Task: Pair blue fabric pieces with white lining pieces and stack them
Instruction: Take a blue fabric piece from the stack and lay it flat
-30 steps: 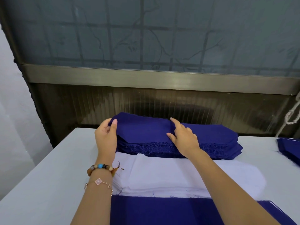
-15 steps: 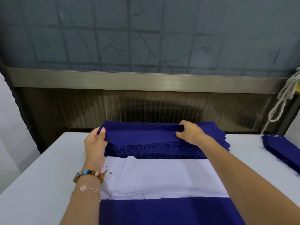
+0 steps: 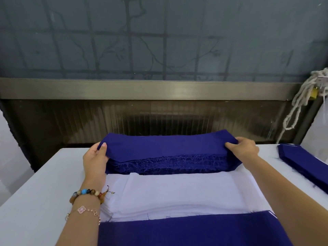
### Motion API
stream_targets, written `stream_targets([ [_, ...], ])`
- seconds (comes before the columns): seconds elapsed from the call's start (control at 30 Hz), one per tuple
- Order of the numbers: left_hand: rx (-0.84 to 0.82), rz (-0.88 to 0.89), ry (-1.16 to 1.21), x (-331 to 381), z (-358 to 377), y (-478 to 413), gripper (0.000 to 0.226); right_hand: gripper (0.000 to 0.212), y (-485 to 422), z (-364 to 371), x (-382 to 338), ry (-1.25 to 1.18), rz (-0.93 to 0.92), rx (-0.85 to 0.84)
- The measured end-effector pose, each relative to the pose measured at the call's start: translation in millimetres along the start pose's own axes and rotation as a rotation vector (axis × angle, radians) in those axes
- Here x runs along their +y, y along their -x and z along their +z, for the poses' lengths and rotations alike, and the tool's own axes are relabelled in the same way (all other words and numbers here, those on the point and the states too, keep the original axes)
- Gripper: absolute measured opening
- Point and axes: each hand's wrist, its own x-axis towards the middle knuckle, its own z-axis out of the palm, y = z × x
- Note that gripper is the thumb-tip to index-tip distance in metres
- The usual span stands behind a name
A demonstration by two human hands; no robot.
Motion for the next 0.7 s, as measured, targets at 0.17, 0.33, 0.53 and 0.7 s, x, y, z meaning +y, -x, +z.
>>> stream_targets([
  [0.17,0.027,-0.050,0.052,5,3,2,0.021,0.031,9,11,-7,0.110,-0.225,0.164],
  [0.33,0.015,-0.119,0.145,15,2,4,0.025,0.019,14,15,-6,-0.312,-0.358,0.117],
  [0.53,0.037,-0.178,0.171,26,4,6,0.019,0.017,21,5,-7,-0.537,-0.220,0.071],
  [0.7,0.117,-0.150,0.077,37,7,10,0.024,0.023,37,-7,-3,-0.834,-0.050,-0.080],
])
